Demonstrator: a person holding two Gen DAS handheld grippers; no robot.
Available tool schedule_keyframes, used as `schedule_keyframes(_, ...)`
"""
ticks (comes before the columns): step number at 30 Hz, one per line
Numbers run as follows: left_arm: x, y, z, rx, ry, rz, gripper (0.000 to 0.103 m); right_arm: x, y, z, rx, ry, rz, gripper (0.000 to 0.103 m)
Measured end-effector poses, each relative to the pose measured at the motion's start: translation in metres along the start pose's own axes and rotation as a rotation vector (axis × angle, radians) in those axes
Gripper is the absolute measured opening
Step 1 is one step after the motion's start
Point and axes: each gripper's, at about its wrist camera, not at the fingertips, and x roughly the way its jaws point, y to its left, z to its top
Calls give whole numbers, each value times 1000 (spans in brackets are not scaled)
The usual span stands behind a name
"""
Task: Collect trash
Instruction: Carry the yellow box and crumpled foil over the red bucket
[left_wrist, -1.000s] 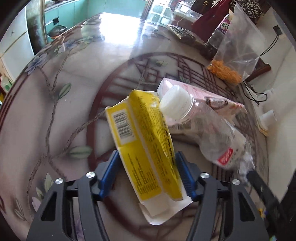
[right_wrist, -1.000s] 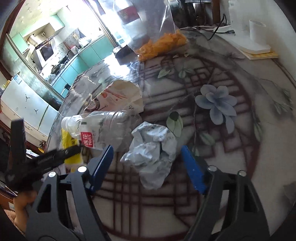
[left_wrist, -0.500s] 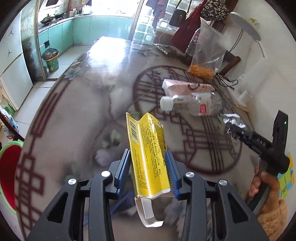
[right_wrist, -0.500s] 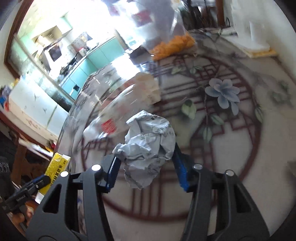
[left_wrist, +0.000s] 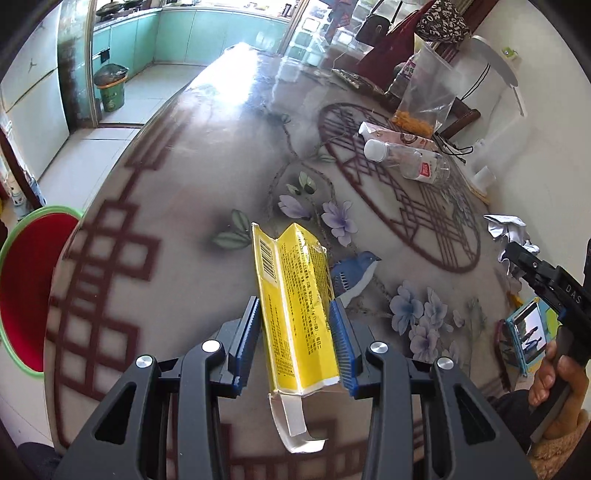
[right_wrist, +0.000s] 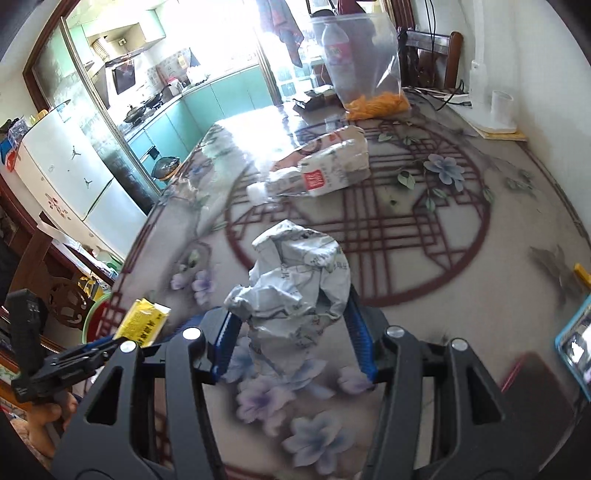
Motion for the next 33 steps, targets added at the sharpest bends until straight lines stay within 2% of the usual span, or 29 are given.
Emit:
schedule_keyframes(5,-19,12,-3,34,-33,10,36,2,34,-2,-25,7,27,52)
schedule_keyframes(14,-45,38,-2,12,-93,60,36,-3,106,-5,-165,-1,58,52)
schedule_keyframes(33,-89,82,2,-64,-185,160,36,3,160,-5,-259,6,142,52)
